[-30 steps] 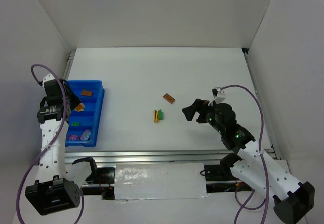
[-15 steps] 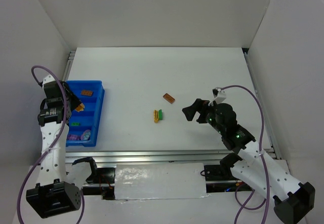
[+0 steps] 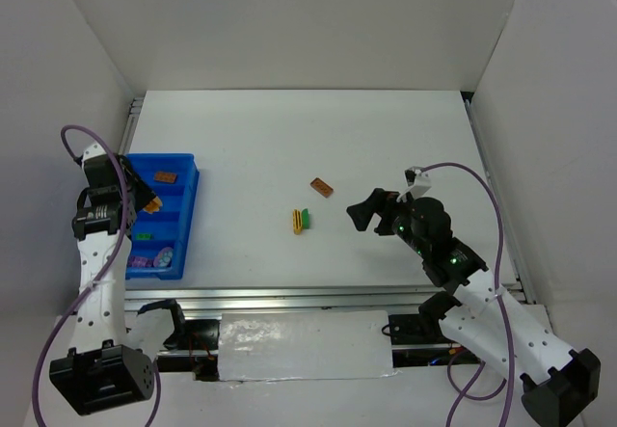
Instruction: Sort the legos into containers by color
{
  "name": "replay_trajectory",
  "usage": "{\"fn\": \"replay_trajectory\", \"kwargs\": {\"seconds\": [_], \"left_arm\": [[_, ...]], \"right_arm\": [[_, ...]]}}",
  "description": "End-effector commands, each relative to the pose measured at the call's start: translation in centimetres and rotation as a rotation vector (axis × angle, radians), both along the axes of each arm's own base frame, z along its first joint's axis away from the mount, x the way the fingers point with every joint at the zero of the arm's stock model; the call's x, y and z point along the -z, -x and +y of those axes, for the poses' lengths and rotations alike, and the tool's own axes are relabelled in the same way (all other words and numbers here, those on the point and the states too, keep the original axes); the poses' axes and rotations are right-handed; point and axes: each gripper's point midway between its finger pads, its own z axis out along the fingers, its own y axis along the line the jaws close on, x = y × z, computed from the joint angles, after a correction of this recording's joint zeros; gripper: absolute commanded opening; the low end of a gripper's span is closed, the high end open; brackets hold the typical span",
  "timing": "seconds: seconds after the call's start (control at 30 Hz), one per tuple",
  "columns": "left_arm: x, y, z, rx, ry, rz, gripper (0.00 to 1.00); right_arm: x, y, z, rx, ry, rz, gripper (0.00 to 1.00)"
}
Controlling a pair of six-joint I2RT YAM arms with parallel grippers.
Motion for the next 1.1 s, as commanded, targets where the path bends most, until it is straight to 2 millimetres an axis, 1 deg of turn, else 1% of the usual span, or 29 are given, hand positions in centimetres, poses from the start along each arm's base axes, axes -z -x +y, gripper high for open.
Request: {"fn": "replay_trajectory", "kwargs": {"seconds": [0.0,0.07,0.13,0.17,0.2,0.27,0.33,0.37,0.43,0.47,0.53,0.57,0.6,0.77,0.83,0.93,1.07], "left_arm": [[-1.1,-0.8,0.4,-0.004,-0.016,-0.042,0.0],[-0.8,-0.6,0.7,-0.03,-0.014,-0.029,0.0],[-0.3,0.3,1.6,-0.105,-0.022,0.004,0.0],[-0.1,0.7,2.0,-0.172,0.001,0.0,0.0],[-0.3,1.6,2.9,-0.249,-0.017,-0.005,0.0],[0.6,2.7,3.2,-0.342,0.011,-0.013,0.0],[0.4,3.6,3.8,-0.422,0.017,-0.053,0.0],[0.9,3.7,3.7,-0.471,0.053,-0.073,0.0],[1.2,3.6,3.6,-0.508,0.098,-0.104,0.0],[2.0,3.4,3.4,-0.533,0.136,-0.116,0.0],[2.8,2.8,3.3,-0.556,0.171,-0.134,0.0],[3.9,2.8,3.3,-0.578,0.189,-0.126,0.0],[4.5,2.3,3.4,-0.584,0.192,-0.122,0.0],[7.2,1.9,3.8,-0.625,0.197,-0.066,0.0],[7.7,1.9,3.9,-0.636,0.195,-0.061,0.0],[7.7,1.8,4.0,-0.637,0.194,-0.069,0.0],[8.0,2.1,4.0,-0.64,0.186,-0.059,0.0]], "right_arm": [[-1.7,-0.3,0.2,-0.009,-0.024,-0.053,1.0],[-1.8,-0.2,0.4,-0.018,-0.028,-0.055,1.0],[-1.8,-0.1,0.4,-0.022,-0.031,-0.057,1.0],[-2.0,-0.1,0.4,-0.024,-0.034,-0.062,1.0],[-2.0,-0.1,0.4,-0.025,-0.036,-0.064,1.0],[-2.3,0.0,0.5,-0.026,-0.043,-0.073,1.0],[-2.5,0.0,0.5,-0.027,-0.044,-0.079,1.0],[-2.6,0.2,0.7,-0.045,-0.052,-0.078,1.0],[-2.7,0.4,0.9,-0.061,-0.056,-0.081,1.0],[-2.7,0.4,1.0,-0.064,-0.057,-0.081,1.0],[-2.7,0.6,1.1,-0.074,-0.057,-0.079,1.0],[-2.9,0.7,1.1,-0.076,-0.058,-0.082,1.0],[-2.9,0.7,1.0,-0.076,-0.059,-0.083,1.0],[-3.4,0.9,0.8,-0.072,-0.068,-0.106,1.0],[-3.4,1.0,0.9,-0.08,-0.069,-0.105,1.0],[-3.4,1.1,1.1,-0.089,-0.071,-0.104,1.0],[-3.5,1.1,1.2,-0.096,-0.076,-0.107,1.0]]}}
